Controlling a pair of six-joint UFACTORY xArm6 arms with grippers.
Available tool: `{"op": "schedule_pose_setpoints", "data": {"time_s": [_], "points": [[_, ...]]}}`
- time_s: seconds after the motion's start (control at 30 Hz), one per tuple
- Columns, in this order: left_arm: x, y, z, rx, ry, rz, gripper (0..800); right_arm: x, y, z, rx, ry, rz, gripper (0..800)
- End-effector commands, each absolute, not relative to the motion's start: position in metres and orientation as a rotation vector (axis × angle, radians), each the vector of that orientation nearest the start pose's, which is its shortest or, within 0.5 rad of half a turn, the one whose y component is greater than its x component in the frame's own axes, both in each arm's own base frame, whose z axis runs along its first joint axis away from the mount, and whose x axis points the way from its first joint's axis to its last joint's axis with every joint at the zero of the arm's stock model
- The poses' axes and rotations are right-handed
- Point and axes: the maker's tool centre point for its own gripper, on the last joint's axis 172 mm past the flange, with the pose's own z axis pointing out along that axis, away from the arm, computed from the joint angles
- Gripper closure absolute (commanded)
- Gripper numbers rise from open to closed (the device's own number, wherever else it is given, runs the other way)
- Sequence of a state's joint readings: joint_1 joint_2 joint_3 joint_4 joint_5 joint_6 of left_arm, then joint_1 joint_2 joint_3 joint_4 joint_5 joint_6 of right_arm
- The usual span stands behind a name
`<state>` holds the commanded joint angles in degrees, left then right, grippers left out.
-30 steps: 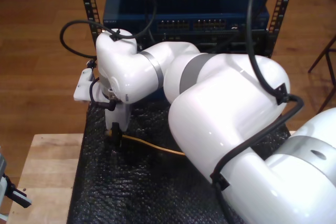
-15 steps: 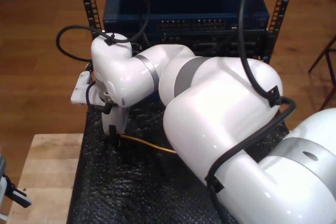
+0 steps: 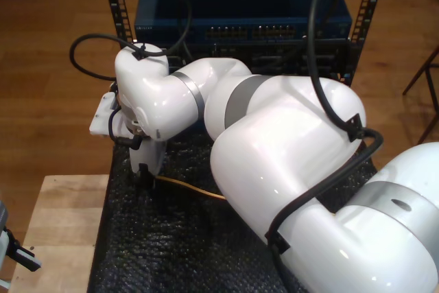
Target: Grab the cable and plug it in
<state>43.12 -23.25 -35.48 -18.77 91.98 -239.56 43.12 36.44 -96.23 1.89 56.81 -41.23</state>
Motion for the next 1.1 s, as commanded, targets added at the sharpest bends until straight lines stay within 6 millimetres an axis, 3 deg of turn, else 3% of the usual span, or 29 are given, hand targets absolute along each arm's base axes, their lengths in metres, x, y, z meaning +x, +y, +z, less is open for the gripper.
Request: {"op": "schedule_pose_setpoints", "data": {"time_s": [0.23, 1.03, 1.1], "points": [[0.201, 0.068, 0.184, 2.026, -1.481, 0.307, 0, 0.473, 0.425, 0.094, -2.416, -2.130, -0.085, 569], [0.201, 0.068, 0.184, 2.026, -1.481, 0.307, 0, 0.470, 0.428, 0.093, -2.406, -2.146, -0.083, 571], [0.201, 0.068, 0.184, 2.026, -1.481, 0.307, 0, 0.471, 0.427, 0.093, -2.408, -2.144, -0.083, 598]]}}
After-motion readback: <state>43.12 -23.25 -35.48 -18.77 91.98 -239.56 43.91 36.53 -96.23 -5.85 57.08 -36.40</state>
